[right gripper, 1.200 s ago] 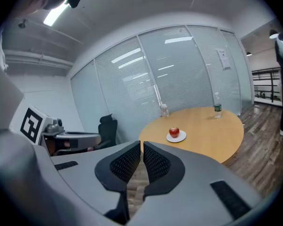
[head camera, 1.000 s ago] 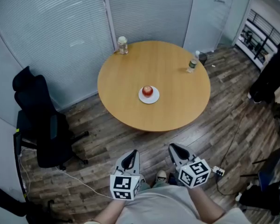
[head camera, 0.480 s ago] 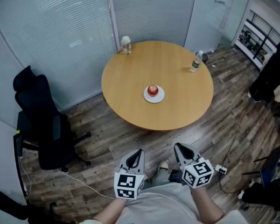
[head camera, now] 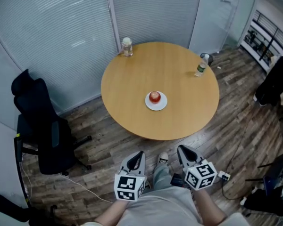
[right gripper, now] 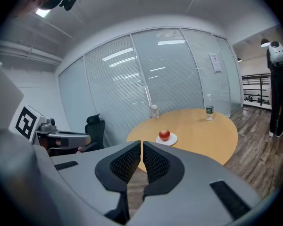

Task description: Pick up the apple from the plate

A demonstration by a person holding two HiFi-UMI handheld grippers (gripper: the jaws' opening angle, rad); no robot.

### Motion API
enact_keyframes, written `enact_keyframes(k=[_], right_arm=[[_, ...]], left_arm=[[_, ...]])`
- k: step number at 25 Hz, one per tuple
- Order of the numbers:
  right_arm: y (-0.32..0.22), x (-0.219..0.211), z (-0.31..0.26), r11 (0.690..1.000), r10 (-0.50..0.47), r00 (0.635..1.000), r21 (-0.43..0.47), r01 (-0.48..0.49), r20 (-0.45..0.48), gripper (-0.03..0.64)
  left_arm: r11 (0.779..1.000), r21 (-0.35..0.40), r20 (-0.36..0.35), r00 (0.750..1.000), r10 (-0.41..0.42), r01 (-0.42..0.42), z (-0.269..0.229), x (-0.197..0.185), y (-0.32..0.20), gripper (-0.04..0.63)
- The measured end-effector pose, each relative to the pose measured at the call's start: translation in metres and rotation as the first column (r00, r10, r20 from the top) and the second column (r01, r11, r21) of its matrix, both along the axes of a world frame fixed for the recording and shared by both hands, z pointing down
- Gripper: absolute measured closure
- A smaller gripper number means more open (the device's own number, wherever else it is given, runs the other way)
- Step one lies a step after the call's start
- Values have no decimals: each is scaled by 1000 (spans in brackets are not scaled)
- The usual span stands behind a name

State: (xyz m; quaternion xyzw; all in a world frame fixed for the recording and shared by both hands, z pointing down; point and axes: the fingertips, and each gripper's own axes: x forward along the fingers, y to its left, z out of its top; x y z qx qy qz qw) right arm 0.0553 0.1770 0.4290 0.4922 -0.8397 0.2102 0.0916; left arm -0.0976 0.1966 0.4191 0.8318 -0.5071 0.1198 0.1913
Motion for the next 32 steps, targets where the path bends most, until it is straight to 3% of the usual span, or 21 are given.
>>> enact_keyframes(k=[14, 22, 32], right_arm=[[-166, 28, 0, 995, -99, 995, -1, 99, -19, 580], [-210, 38, 2, 987, -160, 987, -3, 160, -21, 580], [-230, 40, 10, 990, -138, 990, -34, 138, -13, 580]], left_arm=[[997, 7, -23, 996, -81, 81, -4, 27, -154, 592], [995, 8, -37, 995, -94, 95, -2, 51, -200, 592], [998, -30, -32, 998, -58, 57, 6, 52, -216, 592]])
